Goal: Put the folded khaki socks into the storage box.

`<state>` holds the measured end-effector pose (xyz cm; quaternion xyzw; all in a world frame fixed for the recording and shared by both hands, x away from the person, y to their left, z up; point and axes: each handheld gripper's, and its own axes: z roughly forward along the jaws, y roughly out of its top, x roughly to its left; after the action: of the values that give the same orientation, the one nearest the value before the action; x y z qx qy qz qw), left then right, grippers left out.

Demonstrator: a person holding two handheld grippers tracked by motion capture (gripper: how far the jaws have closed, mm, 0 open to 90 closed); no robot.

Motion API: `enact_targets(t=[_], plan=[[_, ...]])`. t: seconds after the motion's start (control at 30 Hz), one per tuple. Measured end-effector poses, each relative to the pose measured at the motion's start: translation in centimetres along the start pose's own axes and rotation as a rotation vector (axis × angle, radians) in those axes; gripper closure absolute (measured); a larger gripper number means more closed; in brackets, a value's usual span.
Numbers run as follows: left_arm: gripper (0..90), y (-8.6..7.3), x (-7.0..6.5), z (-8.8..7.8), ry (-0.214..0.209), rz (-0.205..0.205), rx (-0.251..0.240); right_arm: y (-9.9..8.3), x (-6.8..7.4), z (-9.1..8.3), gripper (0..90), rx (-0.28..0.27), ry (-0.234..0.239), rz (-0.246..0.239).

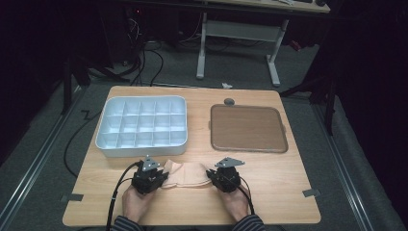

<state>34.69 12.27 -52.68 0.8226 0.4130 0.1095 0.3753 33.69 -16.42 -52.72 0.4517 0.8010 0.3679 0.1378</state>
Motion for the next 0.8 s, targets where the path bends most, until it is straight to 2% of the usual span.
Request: enact_targets(t=[0.13, 0.23, 0.3, 0.47, 0.57, 0.8], plan=[[79.2, 0.1, 0.2, -0.1, -0.016, -0.014, -0.006, 0.1, 0.1, -0.2, 86.0, -0.001, -0.009, -0.02], [79.4, 0.2, 0.2, -0.3, -0.032, -0.008, -0.017, 0.1, 0.1, -0.4, 86.0, -0.012, -0.01, -0.022], [79.5, 0.3, 0.2, -0.5, -0.038, -0.003, -0.024, 0.1, 0.1, -0.5, 86.0, -0.017, -0.009, -0.018], [79.6, 0.4, 0.3, -0.6, -0.067, -0.025, -0.044, 0.1, 0.0, -0.9, 86.1, -0.029, -0.007, -0.021], [79.6, 0.5, 0.2, -0.6, -0.075, -0.025, -0.048, 0.1, -0.1, -1.2, 86.1, -0.035, -0.015, -0.016], [79.5, 1.3, -0.5, -0.2, -0.105, -0.023, -0.062, -0.2, -1.0, -2.2, 86.1, -0.052, -0.033, -0.002]])
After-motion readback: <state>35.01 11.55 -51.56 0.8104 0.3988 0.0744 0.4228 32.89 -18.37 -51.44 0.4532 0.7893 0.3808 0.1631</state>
